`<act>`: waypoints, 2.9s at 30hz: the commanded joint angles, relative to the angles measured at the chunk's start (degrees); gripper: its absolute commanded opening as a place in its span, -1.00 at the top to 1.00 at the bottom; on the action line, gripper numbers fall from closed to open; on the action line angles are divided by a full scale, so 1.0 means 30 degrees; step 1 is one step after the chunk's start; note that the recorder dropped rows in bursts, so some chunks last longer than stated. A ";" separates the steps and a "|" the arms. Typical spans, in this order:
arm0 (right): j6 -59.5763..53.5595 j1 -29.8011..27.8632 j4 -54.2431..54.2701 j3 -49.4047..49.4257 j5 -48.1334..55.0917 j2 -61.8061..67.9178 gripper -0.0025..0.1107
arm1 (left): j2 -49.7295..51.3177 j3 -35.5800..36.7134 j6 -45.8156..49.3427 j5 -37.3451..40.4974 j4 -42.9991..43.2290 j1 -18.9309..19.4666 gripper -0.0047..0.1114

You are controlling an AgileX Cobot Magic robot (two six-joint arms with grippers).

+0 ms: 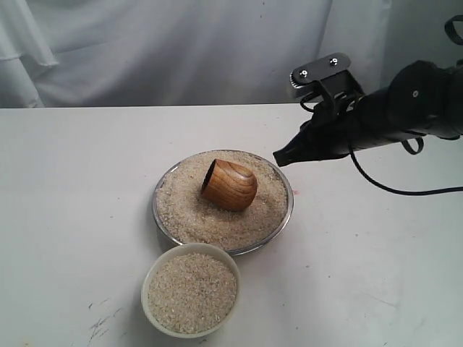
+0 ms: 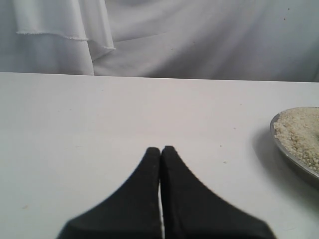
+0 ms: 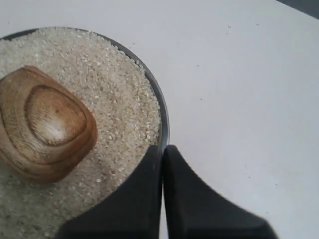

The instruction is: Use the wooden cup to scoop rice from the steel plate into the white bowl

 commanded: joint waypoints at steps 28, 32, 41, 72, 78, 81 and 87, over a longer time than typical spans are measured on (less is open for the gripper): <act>1.0275 0.1878 -1.1865 -0.0106 0.1380 -0.0391 0.96 | -0.0096 0.0086 -0.0061 -0.0121 -0.0014 -0.0030 0.92; 1.0275 0.1878 -1.0212 -0.0106 0.1250 -0.0391 0.96 | -0.0096 0.0086 -0.0061 -0.0121 -0.0014 -0.0030 0.92; 0.2057 0.1878 -0.5209 -0.0106 0.2055 -0.0391 0.96 | -0.0096 0.0086 -0.0061 -0.0121 -0.0014 -0.0030 0.92; -0.5596 0.2146 0.3712 -0.0106 0.2034 -0.0579 -0.57 | -0.0096 0.0086 -0.0061 -0.0121 -0.0014 -0.0030 0.92; -0.8007 0.2568 0.3893 -0.0106 0.1295 -0.0579 -0.57 | -0.0096 0.0086 -0.0061 -0.0121 -0.0014 -0.0030 0.92; -0.9005 0.2568 0.3859 -0.0106 0.1837 -0.0579 -0.57 | -0.0096 0.0086 -0.0061 -0.0121 -0.0014 -0.0030 0.92; -1.3011 0.2644 0.3859 -0.0106 0.3430 -0.0579 -0.48 | -0.0096 0.0086 -0.0061 -0.0121 -0.0014 -0.0030 0.92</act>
